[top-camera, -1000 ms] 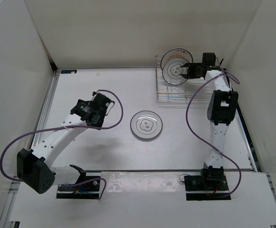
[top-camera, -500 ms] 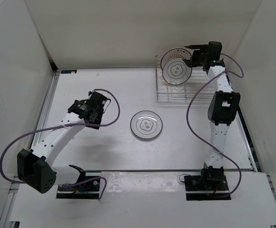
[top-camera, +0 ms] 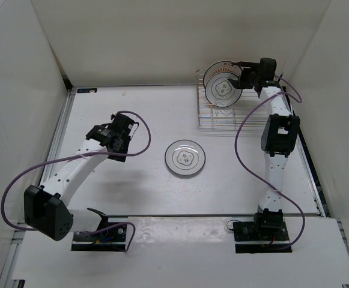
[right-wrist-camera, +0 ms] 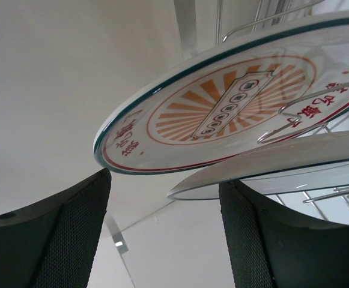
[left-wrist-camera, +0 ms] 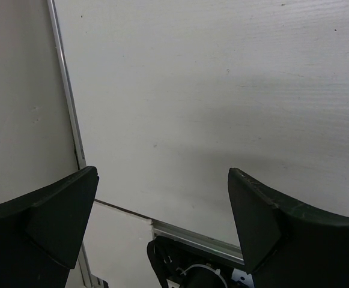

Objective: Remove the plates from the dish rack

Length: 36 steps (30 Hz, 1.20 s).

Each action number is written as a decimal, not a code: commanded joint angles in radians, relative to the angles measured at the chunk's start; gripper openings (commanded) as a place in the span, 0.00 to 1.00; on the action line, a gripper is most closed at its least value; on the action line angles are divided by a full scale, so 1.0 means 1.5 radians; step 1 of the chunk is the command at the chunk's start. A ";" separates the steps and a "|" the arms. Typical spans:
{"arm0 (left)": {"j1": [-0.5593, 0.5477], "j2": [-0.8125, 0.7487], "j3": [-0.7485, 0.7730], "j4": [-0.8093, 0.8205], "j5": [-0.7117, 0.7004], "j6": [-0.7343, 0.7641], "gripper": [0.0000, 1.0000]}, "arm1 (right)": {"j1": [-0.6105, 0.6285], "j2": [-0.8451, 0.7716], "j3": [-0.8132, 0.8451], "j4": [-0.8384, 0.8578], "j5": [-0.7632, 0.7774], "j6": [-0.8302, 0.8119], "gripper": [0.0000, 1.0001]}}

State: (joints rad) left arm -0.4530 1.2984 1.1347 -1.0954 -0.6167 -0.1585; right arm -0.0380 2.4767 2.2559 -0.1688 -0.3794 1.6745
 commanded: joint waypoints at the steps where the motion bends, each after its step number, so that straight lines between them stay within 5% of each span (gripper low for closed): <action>1: 0.006 -0.001 0.024 0.005 0.011 -0.008 1.00 | 0.000 0.003 0.000 0.042 -0.019 0.026 0.74; 22: 0.021 -0.012 -0.002 0.022 0.021 -0.013 1.00 | -0.012 0.008 -0.049 -0.023 -0.153 0.054 0.62; 30: 0.022 -0.023 -0.012 0.026 0.020 -0.012 1.00 | -0.015 -0.024 -0.093 -0.044 -0.199 0.027 0.43; 36: 0.022 -0.029 -0.017 0.036 0.018 -0.012 1.00 | -0.020 -0.057 -0.137 -0.066 -0.249 0.011 0.18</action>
State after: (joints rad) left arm -0.4263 1.2972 1.1187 -1.0649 -0.5900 -0.1722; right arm -0.0734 2.4207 2.1174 -0.1673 -0.7155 1.7462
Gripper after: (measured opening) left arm 0.997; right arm 0.200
